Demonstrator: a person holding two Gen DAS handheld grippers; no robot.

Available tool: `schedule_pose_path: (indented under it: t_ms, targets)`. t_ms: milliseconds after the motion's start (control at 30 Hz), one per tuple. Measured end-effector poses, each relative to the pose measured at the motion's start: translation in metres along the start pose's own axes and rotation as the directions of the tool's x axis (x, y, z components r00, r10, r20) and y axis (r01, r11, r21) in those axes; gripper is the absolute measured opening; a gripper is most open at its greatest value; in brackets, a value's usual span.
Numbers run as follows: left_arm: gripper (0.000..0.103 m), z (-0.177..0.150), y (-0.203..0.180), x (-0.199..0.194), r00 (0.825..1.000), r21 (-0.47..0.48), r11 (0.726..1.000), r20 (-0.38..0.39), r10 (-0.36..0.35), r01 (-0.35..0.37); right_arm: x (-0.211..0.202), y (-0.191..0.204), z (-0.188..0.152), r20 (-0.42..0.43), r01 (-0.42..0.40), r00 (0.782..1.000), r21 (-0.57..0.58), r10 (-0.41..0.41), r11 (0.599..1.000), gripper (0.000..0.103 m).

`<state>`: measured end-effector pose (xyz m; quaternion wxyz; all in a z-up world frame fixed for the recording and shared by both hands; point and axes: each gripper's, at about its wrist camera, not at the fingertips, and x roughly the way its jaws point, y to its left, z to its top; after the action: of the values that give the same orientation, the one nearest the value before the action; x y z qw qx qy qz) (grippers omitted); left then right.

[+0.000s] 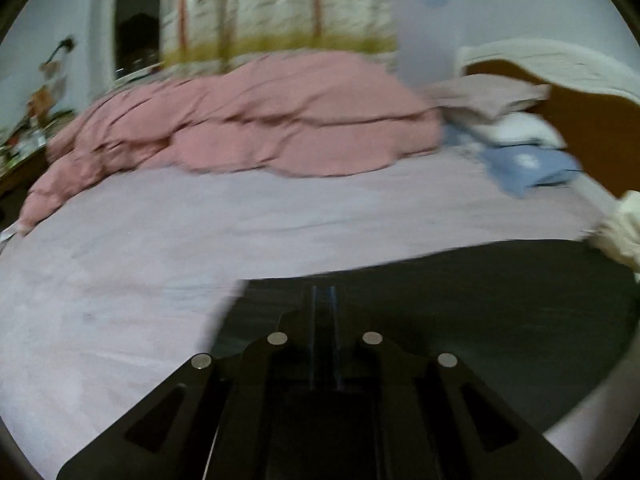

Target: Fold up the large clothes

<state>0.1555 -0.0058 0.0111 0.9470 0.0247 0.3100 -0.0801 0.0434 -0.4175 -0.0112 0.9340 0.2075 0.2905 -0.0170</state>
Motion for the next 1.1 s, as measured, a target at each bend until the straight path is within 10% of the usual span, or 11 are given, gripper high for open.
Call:
schedule_pose_path:
  t_ms: [33,100,300,533,667,733,833,933,1100]
  targets:
    - [0.007,-0.001,-0.017,-0.003,0.999,0.003,0.999,0.006,-0.038,0.038,-0.008,-0.001,-0.009,0.015,-0.025,1.000,0.047,0.024,0.999,0.070]
    - [0.008,0.000,-0.048,0.003,0.991,-0.004,0.991,-0.007,-0.137,0.137,-0.022,-0.008,-0.032,0.107,-0.087,0.992,0.181,0.068,0.980,0.098]
    - [0.008,-0.003,-0.111,0.060,0.970,-0.077,0.978,-0.135,-0.203,0.194,0.009,-0.034,-0.067,0.038,-0.082,0.997,0.536,0.073,0.840,0.097]
    - [0.008,-0.028,-0.119,0.083,0.963,-0.105,0.977,-0.181,-0.200,0.183,0.046,-0.025,-0.041,0.090,0.003,0.994,0.523,-0.059,0.852,0.100]
    - [0.008,-0.032,-0.115,0.085,0.960,-0.127,0.973,-0.184,-0.213,0.191,0.067,-0.010,-0.026,0.088,0.039,0.992,0.460,-0.089,0.887,0.092]
    - [0.008,-0.033,-0.116,0.085,0.961,-0.123,0.974,-0.180,-0.209,0.189,0.065,-0.004,-0.018,0.105,0.042,0.989,0.468,-0.102,0.883,0.055]
    - [0.008,-0.033,-0.119,0.088,0.965,-0.111,0.978,-0.178,-0.194,0.176,0.045,0.033,-0.004,0.181,0.129,0.965,0.299,-0.189,0.945,0.038]
    - [0.008,-0.035,-0.119,0.088,0.967,-0.108,0.980,-0.179,-0.182,0.165,0.016,0.093,0.008,0.323,0.157,0.930,0.077,-0.174,0.985,0.036]
    - [0.008,-0.035,-0.114,0.090,0.964,-0.131,0.977,-0.185,-0.190,0.167,-0.010,0.149,0.020,0.345,-0.001,0.939,-0.041,0.015,0.999,0.035]
